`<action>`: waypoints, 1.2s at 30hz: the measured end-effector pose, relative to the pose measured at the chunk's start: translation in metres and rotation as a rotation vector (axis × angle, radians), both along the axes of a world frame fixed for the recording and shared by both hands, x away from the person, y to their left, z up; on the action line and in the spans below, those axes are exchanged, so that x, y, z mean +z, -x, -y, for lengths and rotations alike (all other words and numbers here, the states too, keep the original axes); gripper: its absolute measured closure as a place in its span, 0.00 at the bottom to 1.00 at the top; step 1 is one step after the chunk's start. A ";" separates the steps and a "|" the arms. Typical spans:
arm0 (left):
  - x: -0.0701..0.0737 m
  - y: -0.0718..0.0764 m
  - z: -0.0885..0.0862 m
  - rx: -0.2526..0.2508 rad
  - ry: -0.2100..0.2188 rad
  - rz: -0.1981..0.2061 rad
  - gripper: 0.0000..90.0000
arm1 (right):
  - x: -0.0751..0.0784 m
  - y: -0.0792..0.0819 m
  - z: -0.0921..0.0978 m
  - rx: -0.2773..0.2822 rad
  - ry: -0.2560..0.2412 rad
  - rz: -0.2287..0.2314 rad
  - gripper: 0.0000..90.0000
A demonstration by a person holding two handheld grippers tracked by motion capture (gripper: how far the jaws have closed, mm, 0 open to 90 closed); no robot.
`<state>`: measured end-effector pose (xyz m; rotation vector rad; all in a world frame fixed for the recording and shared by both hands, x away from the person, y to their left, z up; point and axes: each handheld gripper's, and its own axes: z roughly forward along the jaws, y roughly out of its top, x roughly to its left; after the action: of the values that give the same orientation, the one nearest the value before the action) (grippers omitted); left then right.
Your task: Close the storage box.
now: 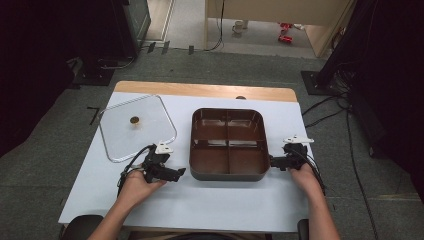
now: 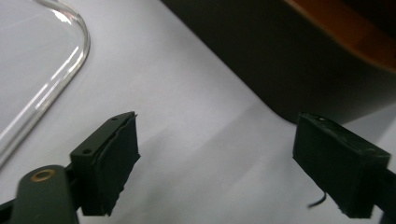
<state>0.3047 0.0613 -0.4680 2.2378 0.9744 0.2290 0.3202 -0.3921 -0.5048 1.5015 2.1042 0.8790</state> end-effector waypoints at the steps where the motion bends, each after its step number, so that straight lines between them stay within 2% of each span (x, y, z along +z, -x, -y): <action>1: 0.002 0.000 -0.001 -0.003 0.000 0.004 0.16 | 0.000 0.000 0.000 0.000 0.001 0.001 0.00; 4: 0.007 -0.002 -0.004 0.001 -0.026 0.028 0.17 | 0.000 0.000 0.000 0.000 0.001 0.001 0.00; 10: 0.021 -0.013 -0.014 0.029 0.018 0.041 0.18 | 0.000 0.000 0.000 -0.001 0.002 0.001 0.00; 18: 0.031 -0.023 -0.026 0.054 0.041 0.050 0.18 | 0.000 0.000 0.000 -0.001 0.002 0.001 0.00; 23: 0.041 -0.034 -0.034 0.058 0.044 0.073 0.21 | 0.000 0.000 0.000 -0.001 0.002 0.001 0.00; 25: 0.043 -0.036 -0.035 0.057 0.045 0.075 0.24 | 0.000 0.000 0.000 -0.001 0.002 0.001 0.00; 34: 0.044 -0.060 -0.050 0.082 0.036 0.095 0.27 | 0.000 0.000 0.000 -0.001 0.002 0.001 0.00; 35: 0.044 -0.066 -0.055 0.091 0.047 0.095 0.28 | 0.000 0.000 0.000 -0.001 0.002 0.001 0.00; 36: 0.044 -0.066 -0.055 0.091 0.047 0.095 0.28 | 0.000 0.000 0.000 -0.001 0.002 0.001 0.00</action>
<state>0.3711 0.1163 -0.4236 2.1222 1.0207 0.3460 0.3200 -0.3919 -0.5049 1.5002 2.1025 0.8767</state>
